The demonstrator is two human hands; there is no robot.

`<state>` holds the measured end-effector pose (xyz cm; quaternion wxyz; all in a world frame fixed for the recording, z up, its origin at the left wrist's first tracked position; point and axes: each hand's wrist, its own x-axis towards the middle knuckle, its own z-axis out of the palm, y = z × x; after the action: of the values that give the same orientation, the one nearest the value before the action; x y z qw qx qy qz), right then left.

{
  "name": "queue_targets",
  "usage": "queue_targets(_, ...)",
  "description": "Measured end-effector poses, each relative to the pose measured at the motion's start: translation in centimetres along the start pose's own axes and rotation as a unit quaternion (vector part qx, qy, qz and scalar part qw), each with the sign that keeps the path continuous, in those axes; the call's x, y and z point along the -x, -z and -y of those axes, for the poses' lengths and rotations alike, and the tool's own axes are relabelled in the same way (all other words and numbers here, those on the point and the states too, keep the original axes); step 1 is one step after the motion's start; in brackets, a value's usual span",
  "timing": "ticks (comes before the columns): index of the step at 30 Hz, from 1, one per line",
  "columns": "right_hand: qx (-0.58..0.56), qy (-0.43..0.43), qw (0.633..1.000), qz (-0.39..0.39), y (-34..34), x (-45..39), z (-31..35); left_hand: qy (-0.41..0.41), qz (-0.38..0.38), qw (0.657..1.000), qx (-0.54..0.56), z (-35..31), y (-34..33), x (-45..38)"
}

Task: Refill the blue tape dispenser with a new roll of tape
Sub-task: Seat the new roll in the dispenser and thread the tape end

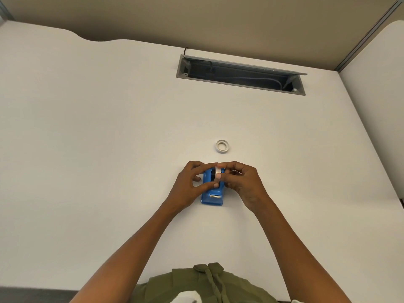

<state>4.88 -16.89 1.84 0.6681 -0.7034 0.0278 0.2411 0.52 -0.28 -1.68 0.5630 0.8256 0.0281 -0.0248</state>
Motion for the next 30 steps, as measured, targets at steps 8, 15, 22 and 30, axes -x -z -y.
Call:
queue_targets(8,-0.01,-0.031,0.999,-0.03,-0.5,0.0,0.5,0.002,0.001,1.0,0.004,-0.1,0.0,0.0)
queue_targets(15,0.022,-0.028,0.997,-0.066,-1.0,0.1,1.3,-0.005,0.002,1.0,0.017,0.0,0.1,0.0)
queue_targets(22,0.387,0.185,0.902,-0.048,-1.3,0.4,2.6,-0.008,-0.004,1.0,0.01,0.0,0.0,0.0)
queue_targets(30,0.431,0.143,0.891,0.024,-1.1,0.3,4.7,-0.009,-0.001,1.0,0.009,-0.1,0.0,-0.1)
